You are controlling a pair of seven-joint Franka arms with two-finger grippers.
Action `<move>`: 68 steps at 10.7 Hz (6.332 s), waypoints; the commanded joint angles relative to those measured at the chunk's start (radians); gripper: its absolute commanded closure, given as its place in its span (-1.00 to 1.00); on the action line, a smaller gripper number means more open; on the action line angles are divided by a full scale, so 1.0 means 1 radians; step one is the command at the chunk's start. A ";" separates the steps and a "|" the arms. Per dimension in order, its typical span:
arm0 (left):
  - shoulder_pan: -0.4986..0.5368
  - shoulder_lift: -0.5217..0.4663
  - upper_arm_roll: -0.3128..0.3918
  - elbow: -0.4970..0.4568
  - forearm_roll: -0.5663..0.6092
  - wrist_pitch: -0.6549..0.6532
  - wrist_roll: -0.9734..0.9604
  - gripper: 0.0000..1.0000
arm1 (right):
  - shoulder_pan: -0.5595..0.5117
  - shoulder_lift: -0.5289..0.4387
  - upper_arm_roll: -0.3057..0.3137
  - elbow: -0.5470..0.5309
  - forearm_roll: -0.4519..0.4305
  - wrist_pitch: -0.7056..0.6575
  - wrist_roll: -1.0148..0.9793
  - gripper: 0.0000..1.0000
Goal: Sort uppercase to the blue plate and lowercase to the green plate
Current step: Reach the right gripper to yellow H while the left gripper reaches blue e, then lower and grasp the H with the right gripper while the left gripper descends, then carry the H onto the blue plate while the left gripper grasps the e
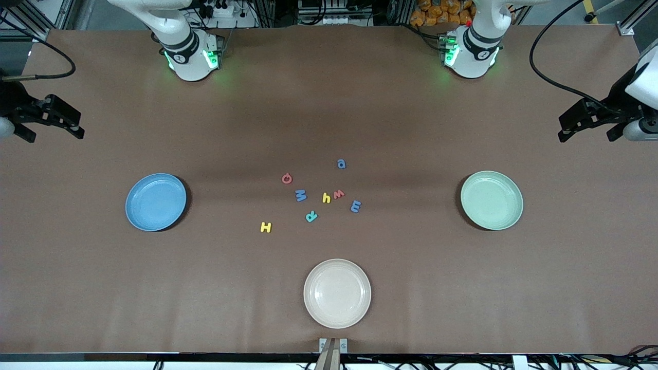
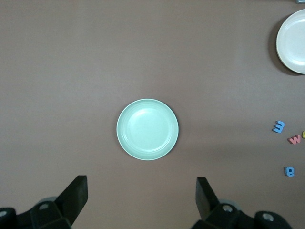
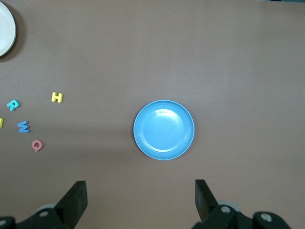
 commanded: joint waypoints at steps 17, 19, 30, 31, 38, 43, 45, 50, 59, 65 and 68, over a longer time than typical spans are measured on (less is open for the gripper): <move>-0.170 0.355 -0.196 -0.114 -0.172 0.236 -0.572 -1.00 | 0.158 0.295 0.000 -0.025 -0.015 0.230 0.158 -1.00; -0.251 0.424 -0.192 -0.113 -0.169 0.299 -0.697 -1.00 | 0.227 0.424 -0.002 0.054 -0.021 0.233 0.270 -1.00; -0.538 0.745 -0.157 0.018 -0.192 0.520 -1.183 -1.00 | 0.408 0.844 -0.008 0.202 -0.058 0.547 0.718 -1.00; -0.564 0.752 -0.146 0.016 -0.192 0.520 -1.184 -0.91 | 0.422 0.866 -0.008 0.210 -0.058 0.550 0.747 -1.00; -0.608 0.815 -0.123 0.012 -0.168 0.526 -1.166 -0.51 | 0.460 0.917 -0.008 0.191 -0.062 0.639 0.752 -1.00; -0.608 0.814 -0.124 0.012 -0.185 0.525 -1.174 -0.26 | 0.460 0.917 -0.008 0.158 -0.059 0.639 0.753 -1.00; -0.609 0.809 -0.126 0.012 -0.185 0.525 -1.172 -0.14 | 0.460 0.917 -0.008 0.158 -0.058 0.638 0.755 -1.00; -0.609 0.800 -0.129 0.016 -0.208 0.525 -1.171 -0.03 | 0.459 0.914 -0.008 0.147 -0.056 0.633 0.755 -1.00; -0.609 0.794 -0.132 0.008 -0.237 0.520 -1.131 0.00 | 0.447 0.882 -0.005 0.147 -0.044 0.622 0.756 1.00; -0.608 0.799 -0.130 0.004 -0.287 0.525 -1.079 0.11 | 0.301 0.734 -0.005 0.120 -0.045 0.463 0.559 1.00; -0.606 0.799 -0.130 0.002 -0.297 0.528 -1.048 0.11 | 0.209 0.645 -0.008 -0.020 -0.056 0.472 0.406 1.00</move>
